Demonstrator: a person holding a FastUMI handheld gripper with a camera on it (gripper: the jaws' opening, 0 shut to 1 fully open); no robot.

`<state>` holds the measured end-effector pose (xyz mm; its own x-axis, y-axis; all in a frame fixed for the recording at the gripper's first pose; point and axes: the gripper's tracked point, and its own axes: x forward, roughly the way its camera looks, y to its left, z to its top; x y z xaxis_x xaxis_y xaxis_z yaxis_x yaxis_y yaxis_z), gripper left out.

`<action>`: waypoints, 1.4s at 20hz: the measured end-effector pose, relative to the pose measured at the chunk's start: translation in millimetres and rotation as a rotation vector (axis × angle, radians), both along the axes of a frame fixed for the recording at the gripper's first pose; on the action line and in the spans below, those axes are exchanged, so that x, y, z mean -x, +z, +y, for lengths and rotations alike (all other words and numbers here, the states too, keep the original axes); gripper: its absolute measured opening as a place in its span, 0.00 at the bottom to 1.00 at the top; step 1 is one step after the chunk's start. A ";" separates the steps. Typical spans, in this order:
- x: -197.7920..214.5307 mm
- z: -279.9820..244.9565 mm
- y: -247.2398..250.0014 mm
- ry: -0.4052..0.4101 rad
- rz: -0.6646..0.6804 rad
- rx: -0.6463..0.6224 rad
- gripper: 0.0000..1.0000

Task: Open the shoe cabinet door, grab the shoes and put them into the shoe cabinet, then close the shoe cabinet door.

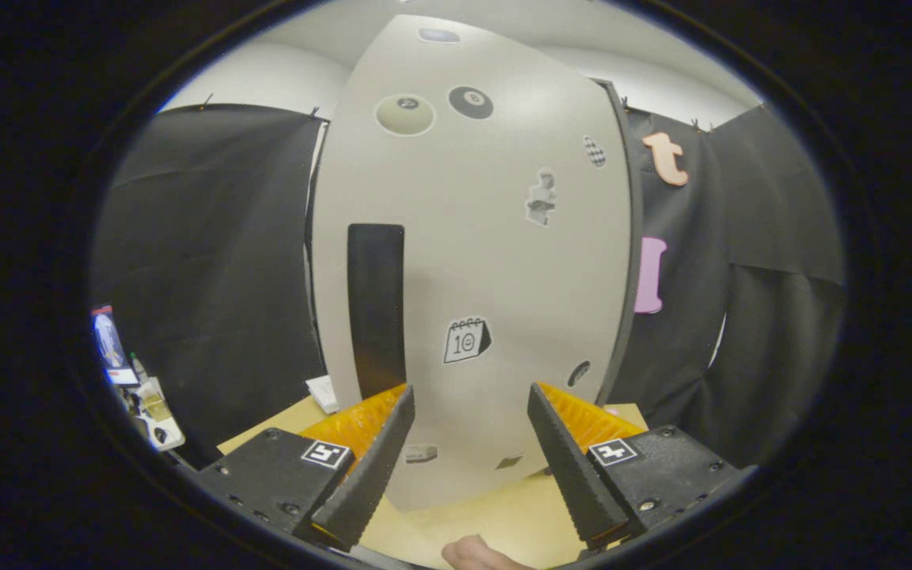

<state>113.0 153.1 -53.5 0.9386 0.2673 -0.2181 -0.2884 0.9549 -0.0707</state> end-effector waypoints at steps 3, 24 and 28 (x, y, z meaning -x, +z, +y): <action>-22.8 29.7 -4.6 -0.072 -0.056 0.034 0.95; 47.5 -38.8 -29.8 -0.194 -0.153 -0.113 0.97; 67.7 -69.9 -35.5 -0.222 -0.156 -0.163 0.97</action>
